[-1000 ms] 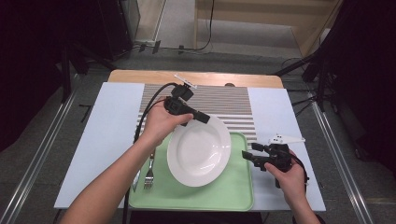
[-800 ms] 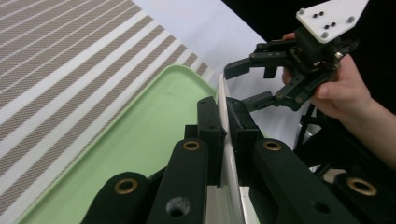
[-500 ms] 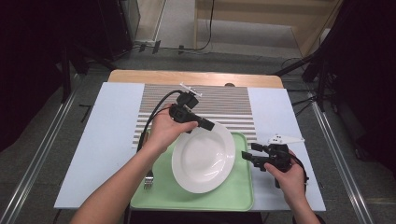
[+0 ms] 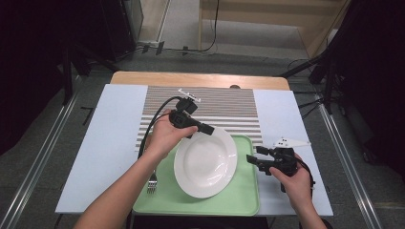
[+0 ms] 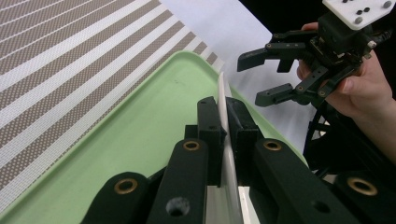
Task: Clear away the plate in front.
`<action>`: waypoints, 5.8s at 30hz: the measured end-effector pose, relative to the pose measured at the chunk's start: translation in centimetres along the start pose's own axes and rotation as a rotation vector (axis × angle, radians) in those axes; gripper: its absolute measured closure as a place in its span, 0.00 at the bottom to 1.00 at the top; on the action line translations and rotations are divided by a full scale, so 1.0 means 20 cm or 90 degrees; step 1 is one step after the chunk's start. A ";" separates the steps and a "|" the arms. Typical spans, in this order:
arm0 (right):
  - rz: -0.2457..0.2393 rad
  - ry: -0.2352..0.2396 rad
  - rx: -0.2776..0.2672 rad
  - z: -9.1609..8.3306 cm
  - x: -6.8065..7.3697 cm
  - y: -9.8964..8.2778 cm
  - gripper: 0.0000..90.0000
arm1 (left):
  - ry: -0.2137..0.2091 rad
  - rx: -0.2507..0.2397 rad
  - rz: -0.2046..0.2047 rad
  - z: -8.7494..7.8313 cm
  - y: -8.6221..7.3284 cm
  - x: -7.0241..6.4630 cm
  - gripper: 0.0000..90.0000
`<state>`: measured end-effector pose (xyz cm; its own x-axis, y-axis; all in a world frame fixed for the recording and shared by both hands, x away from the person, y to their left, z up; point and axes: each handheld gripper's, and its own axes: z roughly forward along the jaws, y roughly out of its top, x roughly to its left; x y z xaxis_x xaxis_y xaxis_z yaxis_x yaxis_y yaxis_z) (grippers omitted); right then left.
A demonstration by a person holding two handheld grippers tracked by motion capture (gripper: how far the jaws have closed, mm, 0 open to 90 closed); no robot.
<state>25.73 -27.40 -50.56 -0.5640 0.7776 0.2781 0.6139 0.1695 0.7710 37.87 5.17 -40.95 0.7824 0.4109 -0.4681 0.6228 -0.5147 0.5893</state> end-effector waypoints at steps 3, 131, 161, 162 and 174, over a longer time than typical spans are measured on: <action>0.001 0.001 0.001 0.00 0.00 0.00 0.39 | -0.001 -0.009 0.001 -0.01 -0.02 0.02 0.95; -0.020 0.036 0.028 0.05 0.06 0.00 0.39 | 0.157 -0.115 -0.009 -0.29 -0.47 0.26 0.44; -0.020 0.032 0.030 0.05 0.05 0.00 0.39 | 0.136 -0.165 -0.002 -0.40 -0.76 0.22 0.43; -0.018 0.031 0.030 0.05 0.05 0.00 0.39 | 0.141 -0.161 0.000 -0.40 -0.77 0.22 0.40; -0.018 0.034 0.032 0.05 0.05 0.00 0.38 | 0.160 -0.135 -0.014 -0.42 -0.87 0.22 0.40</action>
<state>25.59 -26.00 -50.82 -0.6096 0.7384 0.2884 0.6233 0.2216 0.7500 30.55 22.21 -47.82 0.7271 0.6072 -0.3205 0.6053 -0.3465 0.7167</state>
